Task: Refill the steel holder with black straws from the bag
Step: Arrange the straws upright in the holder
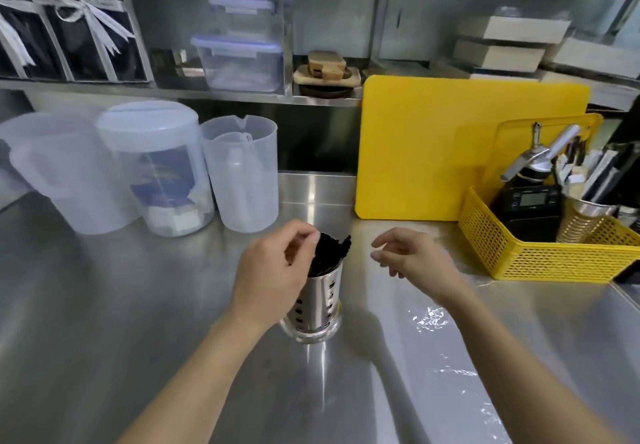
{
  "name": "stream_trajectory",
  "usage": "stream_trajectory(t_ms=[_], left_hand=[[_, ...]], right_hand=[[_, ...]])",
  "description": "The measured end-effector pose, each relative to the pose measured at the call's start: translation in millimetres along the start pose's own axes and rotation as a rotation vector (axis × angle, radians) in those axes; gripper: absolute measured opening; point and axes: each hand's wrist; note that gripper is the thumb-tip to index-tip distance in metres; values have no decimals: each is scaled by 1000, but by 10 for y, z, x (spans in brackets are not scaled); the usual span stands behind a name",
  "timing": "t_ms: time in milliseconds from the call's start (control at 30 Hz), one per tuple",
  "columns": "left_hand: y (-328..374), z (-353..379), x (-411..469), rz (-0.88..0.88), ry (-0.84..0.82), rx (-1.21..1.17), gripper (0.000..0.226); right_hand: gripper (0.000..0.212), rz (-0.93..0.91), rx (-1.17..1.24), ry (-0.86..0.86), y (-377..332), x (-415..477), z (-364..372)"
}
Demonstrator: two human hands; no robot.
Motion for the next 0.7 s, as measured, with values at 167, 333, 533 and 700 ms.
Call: stream_trajectory(t_ms=[167, 333, 533, 700], left_hand=[[-249, -14, -48, -9, -29, 30, 25], [-320, 129, 2, 12, -177, 200, 58], [-353, 346, 90, 77, -179, 357, 50], [-419, 501, 231, 94, -164, 413, 38]], right_hand=[[18, -3, 82, 0, -93, -46, 224], [37, 82, 137, 25, -76, 42, 277], [20, 59, 181, -33, -84, 215, 277], [10, 20, 236, -72, -97, 345, 333]])
Point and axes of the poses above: each hand's wrist, its own x-axis towards the middle knuckle, its own z-axis out of the palm, y = z × x, and after that the axes turned 5 degrees about -x, right-handed
